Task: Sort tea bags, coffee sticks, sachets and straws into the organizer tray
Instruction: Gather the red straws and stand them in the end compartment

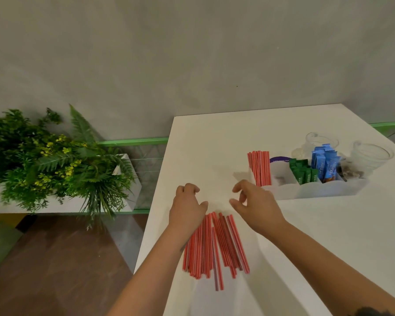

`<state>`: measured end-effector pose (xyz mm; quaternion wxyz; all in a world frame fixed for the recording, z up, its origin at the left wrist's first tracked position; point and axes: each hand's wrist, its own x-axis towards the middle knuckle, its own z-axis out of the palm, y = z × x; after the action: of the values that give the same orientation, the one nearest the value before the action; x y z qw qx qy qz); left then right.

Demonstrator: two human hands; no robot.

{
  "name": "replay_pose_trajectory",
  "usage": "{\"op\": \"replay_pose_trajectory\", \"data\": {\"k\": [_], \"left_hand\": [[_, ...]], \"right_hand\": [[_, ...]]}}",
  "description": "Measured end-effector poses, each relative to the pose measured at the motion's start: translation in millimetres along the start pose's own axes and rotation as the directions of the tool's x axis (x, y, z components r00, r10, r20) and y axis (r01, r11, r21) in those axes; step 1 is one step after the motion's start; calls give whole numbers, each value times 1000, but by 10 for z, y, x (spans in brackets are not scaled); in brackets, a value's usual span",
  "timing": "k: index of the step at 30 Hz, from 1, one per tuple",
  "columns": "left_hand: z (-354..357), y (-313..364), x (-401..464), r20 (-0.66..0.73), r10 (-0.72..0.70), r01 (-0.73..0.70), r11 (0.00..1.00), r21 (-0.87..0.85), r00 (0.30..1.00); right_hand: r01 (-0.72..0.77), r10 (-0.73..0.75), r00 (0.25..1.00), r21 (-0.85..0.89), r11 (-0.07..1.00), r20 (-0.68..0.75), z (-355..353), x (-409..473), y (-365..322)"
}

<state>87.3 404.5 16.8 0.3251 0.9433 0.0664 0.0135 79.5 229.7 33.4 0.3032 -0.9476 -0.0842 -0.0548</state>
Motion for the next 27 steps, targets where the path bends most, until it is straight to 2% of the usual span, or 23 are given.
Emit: {"op": "replay_pose_trajectory", "data": {"k": [3, 8, 13, 20, 27], "left_hand": [[-23, -123, -114, 65, -58, 55, 997, 58, 996], [-39, -260, -261, 153, -186, 158, 971, 178, 971], [-31, -361, -323, 177, -253, 203, 944, 259, 951], [11, -346, -292, 262, -271, 192, 938, 290, 926], [-2, -309, -245, 257, -257, 179, 940, 291, 931]], "right_hand": [[-67, 72, 989, -39, 997, 126, 142, -118, -52], [-130, 168, 962, -183, 975, 213, 363, -275, -116], [-50, 141, 968, -388, 920, 210, 574, -407, -87], [16, 88, 975, -458, 889, 205, 655, -438, -85], [-10, 146, 967, -538, 843, 210, 664, -379, -87]]}}
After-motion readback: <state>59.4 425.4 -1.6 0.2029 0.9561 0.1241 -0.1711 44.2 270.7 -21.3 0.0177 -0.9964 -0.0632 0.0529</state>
